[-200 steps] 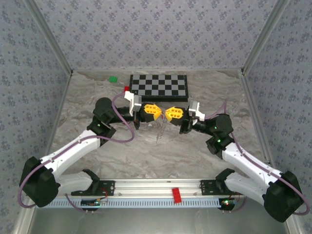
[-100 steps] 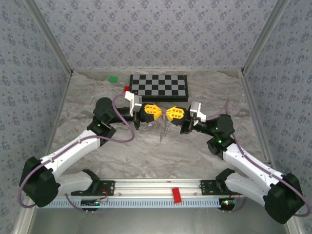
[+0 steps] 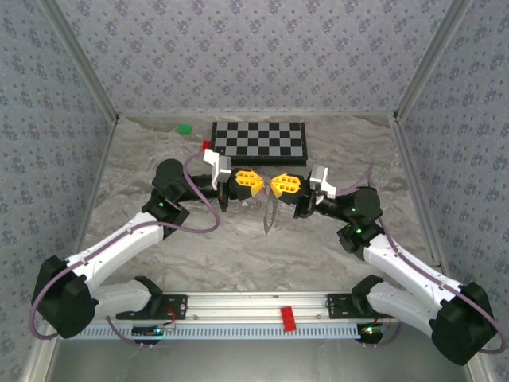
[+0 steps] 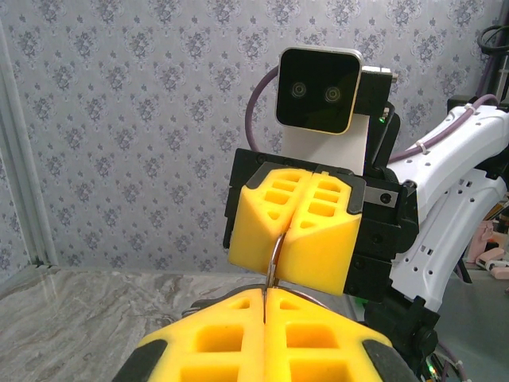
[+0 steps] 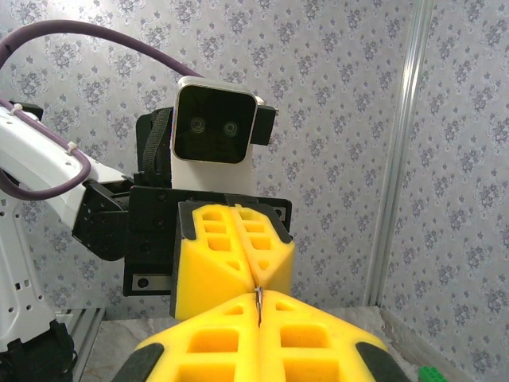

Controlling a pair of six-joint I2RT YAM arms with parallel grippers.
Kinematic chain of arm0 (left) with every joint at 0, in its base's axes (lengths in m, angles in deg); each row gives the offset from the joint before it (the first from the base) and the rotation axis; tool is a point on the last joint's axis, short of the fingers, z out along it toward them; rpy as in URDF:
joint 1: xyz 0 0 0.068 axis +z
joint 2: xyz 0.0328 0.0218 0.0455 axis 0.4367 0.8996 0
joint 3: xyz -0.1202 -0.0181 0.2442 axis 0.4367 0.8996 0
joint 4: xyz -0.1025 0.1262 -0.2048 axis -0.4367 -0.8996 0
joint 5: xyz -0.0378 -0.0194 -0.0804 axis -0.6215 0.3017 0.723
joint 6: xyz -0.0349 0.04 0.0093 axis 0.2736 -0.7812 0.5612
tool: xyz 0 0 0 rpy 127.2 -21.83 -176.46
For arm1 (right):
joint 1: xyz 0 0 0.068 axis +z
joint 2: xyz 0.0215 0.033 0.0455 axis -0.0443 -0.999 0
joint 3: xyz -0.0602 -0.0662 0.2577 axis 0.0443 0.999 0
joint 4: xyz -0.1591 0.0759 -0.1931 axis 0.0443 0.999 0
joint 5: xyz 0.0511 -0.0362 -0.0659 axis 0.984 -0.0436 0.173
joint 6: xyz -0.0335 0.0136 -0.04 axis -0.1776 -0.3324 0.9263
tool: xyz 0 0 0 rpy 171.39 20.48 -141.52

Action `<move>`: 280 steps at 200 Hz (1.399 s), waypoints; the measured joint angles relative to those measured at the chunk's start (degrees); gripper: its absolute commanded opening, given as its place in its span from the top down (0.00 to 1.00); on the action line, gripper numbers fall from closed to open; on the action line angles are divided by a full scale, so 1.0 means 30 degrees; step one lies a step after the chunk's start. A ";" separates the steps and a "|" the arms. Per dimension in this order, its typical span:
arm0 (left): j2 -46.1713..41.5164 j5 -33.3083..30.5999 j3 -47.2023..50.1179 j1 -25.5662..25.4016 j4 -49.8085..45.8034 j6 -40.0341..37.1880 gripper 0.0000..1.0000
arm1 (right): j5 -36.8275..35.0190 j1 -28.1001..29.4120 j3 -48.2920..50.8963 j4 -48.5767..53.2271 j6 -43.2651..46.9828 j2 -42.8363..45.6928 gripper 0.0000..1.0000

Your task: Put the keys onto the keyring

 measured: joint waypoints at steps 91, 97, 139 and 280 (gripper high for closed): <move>0.0000 0.0000 0.0000 0.0000 -0.0007 -0.0007 1.00 | 0.0000 -0.0073 0.0000 0.0000 -0.0007 0.0000 1.00; 0.0000 0.0000 0.0000 0.0000 -0.0007 -0.0007 1.00 | -0.0007 -0.0073 0.0000 0.0000 -0.0007 0.0000 1.00; 0.0000 0.0007 0.0000 0.0000 -0.0007 -0.0007 1.00 | 0.0015 -0.0073 -0.0007 0.0044 -0.0007 -0.0029 1.00; 0.0000 -0.0131 0.0000 0.0095 -0.0022 0.0000 1.00 | 0.0058 -0.0066 -0.0182 0.0036 0.0000 -0.0437 1.00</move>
